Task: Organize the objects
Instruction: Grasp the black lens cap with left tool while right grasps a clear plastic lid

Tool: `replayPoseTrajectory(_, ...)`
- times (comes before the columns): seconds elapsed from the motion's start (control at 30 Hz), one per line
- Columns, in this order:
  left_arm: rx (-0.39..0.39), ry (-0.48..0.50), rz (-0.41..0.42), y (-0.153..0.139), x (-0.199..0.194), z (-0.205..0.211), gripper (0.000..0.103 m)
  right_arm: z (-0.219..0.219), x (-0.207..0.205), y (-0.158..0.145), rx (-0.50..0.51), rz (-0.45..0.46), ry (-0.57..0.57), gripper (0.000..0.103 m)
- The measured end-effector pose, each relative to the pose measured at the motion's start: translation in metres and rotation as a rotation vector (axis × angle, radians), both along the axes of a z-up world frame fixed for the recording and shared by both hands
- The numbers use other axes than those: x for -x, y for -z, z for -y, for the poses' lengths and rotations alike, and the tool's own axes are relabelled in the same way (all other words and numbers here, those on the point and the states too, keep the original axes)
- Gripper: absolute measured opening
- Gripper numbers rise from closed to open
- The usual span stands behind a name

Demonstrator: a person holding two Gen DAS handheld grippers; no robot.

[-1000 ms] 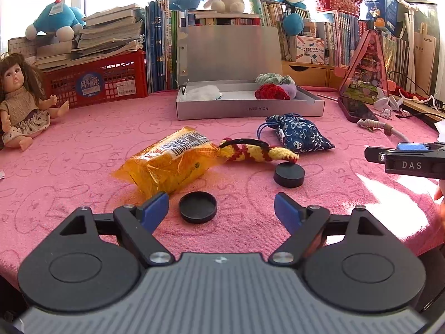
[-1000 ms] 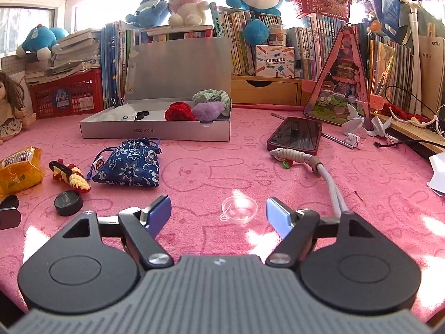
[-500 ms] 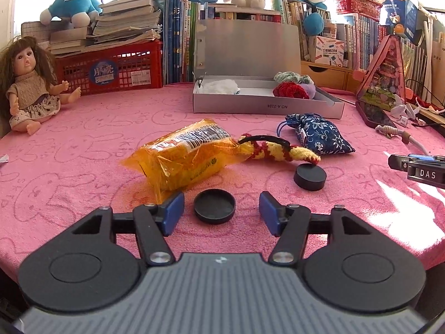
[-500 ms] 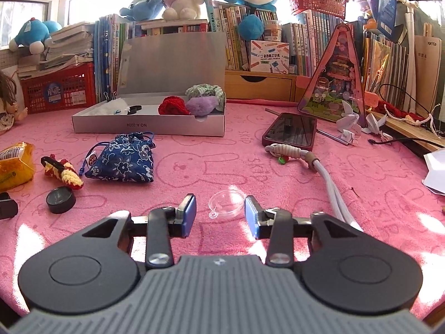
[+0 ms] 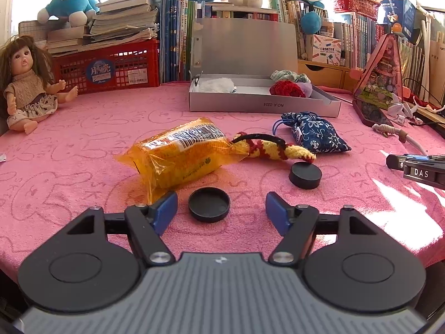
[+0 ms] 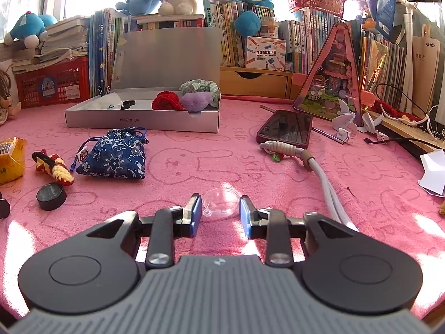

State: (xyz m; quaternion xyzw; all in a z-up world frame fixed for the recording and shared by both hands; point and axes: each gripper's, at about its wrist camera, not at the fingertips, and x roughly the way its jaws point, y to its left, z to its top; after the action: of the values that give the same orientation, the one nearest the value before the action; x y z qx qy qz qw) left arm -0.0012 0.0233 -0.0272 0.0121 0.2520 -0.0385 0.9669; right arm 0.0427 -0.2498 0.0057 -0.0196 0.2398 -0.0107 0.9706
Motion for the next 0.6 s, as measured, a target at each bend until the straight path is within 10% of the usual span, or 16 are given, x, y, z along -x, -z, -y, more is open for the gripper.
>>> replayPoseTrajectory(0.17,0.0,0.0,0.004,-0.003,0.002,0.0,0.037,-0.001,0.001,-0.003,-0.02,-0.003,-0.026,0.032)
replayPoseTrajectory(0.6,0.048,0.083,0.016,-0.025,-0.002,0.014,0.037,-0.013,0.002,-0.021,-0.023,0.026,-0.083,0.032)
